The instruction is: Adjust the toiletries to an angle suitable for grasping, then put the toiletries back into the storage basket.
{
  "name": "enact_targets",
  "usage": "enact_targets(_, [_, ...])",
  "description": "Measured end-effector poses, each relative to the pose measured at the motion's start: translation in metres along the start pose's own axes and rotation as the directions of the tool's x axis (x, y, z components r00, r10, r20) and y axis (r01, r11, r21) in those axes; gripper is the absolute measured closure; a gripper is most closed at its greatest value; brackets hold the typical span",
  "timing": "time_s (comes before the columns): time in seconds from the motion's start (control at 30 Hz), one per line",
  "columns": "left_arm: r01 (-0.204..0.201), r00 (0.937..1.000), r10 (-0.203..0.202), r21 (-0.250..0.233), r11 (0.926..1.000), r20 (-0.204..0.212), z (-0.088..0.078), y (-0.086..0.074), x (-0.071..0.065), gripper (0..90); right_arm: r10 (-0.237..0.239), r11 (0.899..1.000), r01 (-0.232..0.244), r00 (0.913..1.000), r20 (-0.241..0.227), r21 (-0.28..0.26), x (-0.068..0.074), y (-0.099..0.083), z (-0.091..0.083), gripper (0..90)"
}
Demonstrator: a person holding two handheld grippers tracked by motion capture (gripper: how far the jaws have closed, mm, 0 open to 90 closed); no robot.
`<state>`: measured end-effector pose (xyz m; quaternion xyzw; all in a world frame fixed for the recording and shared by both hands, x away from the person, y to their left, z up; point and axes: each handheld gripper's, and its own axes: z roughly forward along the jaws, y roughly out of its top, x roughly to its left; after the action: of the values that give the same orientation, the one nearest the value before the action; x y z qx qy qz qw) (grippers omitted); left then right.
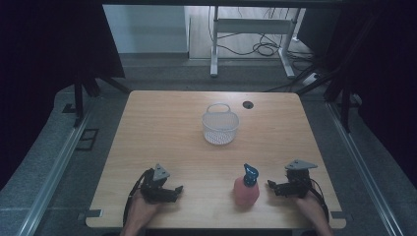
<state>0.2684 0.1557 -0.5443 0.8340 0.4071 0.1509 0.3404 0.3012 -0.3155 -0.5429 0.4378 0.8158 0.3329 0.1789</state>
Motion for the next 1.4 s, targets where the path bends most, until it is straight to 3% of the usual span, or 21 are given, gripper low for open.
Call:
enact_targets(0.93, [0.031,0.9994,-0.031,0.01,0.9995,-0.015,0.001,0.002,-0.002,10.7,-0.002,1.0,0.002,1.0,-0.003,0.0,0.0,0.0,0.0,0.0])
enact_targets(1.4, [-0.004,1.0,0.004,-0.013,0.9999,-0.003,-0.011,0.008,-0.007,12.4,-0.002,1.0,0.002,1.0,-0.002,0.0,0.0,0.0,0.0,0.0])
